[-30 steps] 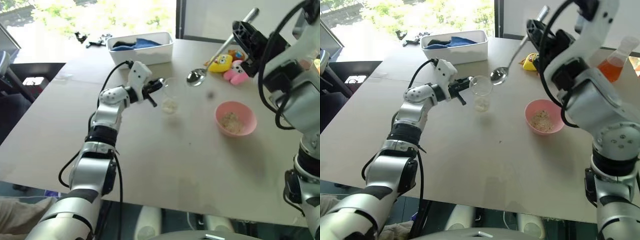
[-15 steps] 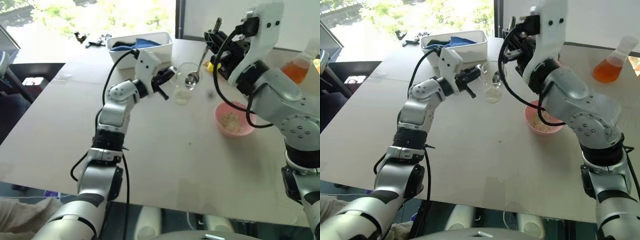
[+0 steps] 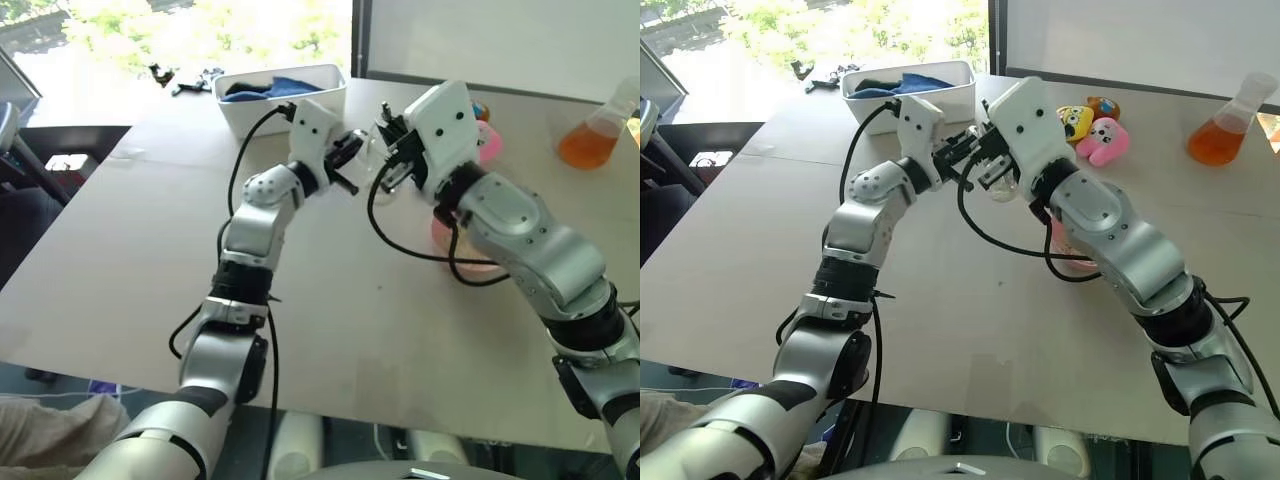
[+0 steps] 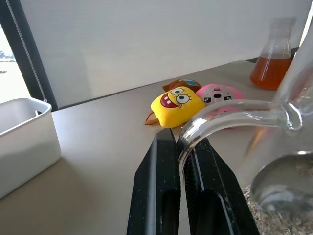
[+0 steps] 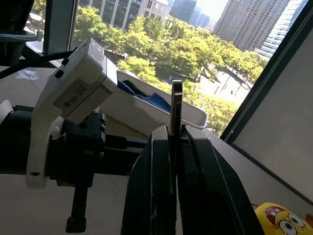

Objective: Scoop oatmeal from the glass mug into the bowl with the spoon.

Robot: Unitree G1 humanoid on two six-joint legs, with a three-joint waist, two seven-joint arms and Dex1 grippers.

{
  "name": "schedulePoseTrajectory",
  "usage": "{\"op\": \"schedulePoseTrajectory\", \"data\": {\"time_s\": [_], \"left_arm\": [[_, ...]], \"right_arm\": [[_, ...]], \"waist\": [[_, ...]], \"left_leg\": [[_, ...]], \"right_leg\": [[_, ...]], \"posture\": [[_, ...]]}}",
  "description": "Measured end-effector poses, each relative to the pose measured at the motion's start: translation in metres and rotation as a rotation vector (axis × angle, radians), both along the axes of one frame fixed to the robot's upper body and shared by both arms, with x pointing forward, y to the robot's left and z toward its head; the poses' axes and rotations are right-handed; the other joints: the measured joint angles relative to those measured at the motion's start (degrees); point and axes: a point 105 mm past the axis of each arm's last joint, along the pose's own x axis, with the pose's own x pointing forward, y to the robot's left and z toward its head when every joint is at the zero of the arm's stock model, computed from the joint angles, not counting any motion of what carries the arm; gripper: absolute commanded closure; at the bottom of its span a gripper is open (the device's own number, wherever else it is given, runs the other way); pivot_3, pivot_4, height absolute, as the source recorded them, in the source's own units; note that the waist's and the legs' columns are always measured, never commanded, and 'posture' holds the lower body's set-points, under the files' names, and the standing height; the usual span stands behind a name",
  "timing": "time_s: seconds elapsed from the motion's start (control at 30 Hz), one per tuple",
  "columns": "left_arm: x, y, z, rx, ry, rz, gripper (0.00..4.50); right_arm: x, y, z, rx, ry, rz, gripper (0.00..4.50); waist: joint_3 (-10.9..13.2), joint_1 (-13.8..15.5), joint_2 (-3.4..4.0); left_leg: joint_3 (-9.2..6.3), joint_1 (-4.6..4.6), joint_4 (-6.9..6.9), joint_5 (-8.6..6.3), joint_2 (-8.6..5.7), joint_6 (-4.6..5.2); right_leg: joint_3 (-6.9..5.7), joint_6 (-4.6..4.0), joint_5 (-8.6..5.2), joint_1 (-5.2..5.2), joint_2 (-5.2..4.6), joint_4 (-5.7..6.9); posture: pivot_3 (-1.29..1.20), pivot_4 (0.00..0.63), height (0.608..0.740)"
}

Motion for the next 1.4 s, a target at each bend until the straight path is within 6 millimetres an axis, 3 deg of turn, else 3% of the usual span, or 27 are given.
{"op": "schedulePoseTrajectory", "data": {"time_s": [0.27, 0.43, 0.93, 1.2, 1.4], "left_arm": [[0.001, -0.003, 0.002, 0.008, -0.008, 0.003, 4.48], [0.000, -0.004, 0.004, 0.007, -0.020, -0.001, 4.48], [-0.002, -0.012, 0.001, 0.054, -0.050, -0.026, 4.48], [0.003, -0.022, -0.017, 0.161, -0.042, -0.045, 4.48], [0.006, -0.037, -0.018, 0.216, -0.060, -0.077, 4.48]], "right_arm": [[0.003, -0.007, 0.003, 0.076, 0.040, -0.012, 4.50], [0.009, -0.016, 0.007, 0.267, 0.162, -0.019, 4.50], [0.022, -0.072, 0.019, 0.776, 0.434, -0.081, 4.50], [0.021, -0.106, 0.015, 0.918, 0.478, -0.155, 4.50], [0.018, -0.127, 0.012, 0.979, 0.476, -0.205, 4.50]], "waist": [[0.00, -0.01, 0.00], [0.00, -0.01, 0.00], [0.01, -0.01, 0.02], [0.02, -0.10, 0.04], [0.02, -0.05, 0.04]], "left_leg": [[0.00, 0.01, 0.00, 0.00, 0.00, 0.00], [0.00, 0.02, 0.00, 0.01, 0.00, -0.01], [0.01, 0.04, 0.00, 0.01, -0.01, -0.01], [0.04, 0.03, -0.02, 0.00, -0.02, 0.00], [0.05, 0.01, -0.02, 0.00, -0.02, 0.01]], "right_leg": [[0.00, 0.00, 0.00, 0.00, 0.00, 0.03], [0.00, 0.00, 0.00, 0.00, 0.00, 0.07], [0.00, 0.00, 0.00, -0.01, 0.00, 0.15], [0.03, 0.00, 0.00, -0.03, 0.00, 0.13], [0.04, 0.00, 0.00, -0.03, 0.00, 0.11]], "posture": [[0.00, 0.150, 0.740], [0.00, 0.150, 0.740], [0.00, 0.150, 0.740], [0.00, 0.150, 0.740], [0.00, 0.150, 0.740]]}}
